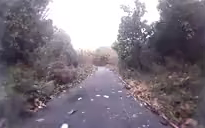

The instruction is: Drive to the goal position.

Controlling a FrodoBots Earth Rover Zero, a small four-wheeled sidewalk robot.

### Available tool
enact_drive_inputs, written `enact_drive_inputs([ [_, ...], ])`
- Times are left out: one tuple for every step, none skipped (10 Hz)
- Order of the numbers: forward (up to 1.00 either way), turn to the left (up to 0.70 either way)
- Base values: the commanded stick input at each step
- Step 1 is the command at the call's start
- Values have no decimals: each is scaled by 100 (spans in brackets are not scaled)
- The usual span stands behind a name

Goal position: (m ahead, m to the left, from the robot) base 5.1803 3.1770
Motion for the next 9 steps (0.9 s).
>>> enact_drive_inputs([
  [70, 0],
  [70, 0],
  [70, 0],
  [70, 0],
  [70, 0],
  [70, 0],
  [70, 0],
  [70, 0],
  [70, -2],
])
